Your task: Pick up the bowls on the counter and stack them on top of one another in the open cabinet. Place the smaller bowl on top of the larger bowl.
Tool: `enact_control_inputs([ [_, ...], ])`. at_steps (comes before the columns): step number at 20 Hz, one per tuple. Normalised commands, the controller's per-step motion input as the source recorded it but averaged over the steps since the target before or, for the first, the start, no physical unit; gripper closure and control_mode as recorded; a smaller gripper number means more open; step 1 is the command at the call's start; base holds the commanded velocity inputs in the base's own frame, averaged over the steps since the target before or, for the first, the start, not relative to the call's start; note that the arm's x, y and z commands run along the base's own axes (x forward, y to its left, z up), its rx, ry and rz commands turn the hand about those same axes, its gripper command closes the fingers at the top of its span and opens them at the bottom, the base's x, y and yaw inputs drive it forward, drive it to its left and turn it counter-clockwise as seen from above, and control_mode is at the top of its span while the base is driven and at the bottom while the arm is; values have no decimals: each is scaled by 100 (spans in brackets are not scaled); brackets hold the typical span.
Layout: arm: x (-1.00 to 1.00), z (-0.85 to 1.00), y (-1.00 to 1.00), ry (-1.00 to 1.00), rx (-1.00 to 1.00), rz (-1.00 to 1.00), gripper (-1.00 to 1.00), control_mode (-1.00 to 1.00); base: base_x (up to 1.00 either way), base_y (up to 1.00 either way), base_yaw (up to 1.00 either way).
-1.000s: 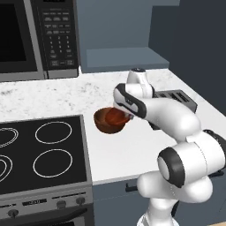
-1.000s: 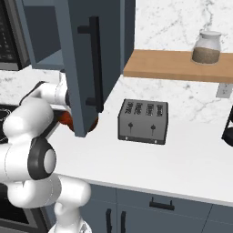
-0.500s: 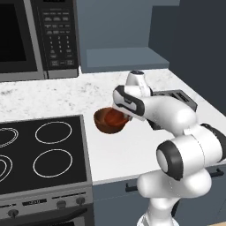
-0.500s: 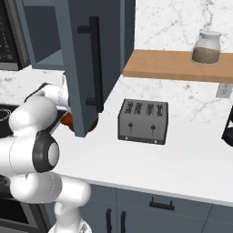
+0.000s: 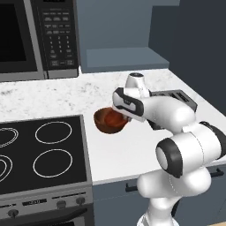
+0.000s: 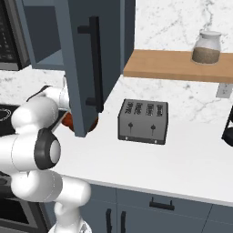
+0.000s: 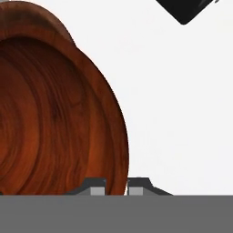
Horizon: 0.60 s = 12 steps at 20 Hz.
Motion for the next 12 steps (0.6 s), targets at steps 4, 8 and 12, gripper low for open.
enact_control_inputs([
  [4,20,0,0,-9,1,0,100,-100,0,0,0],
  [8,47,0,0,-5,1,0,100,-100,0,0,0],
  [12,39,0,1,0,0,0,100,-100,0,0,0],
])
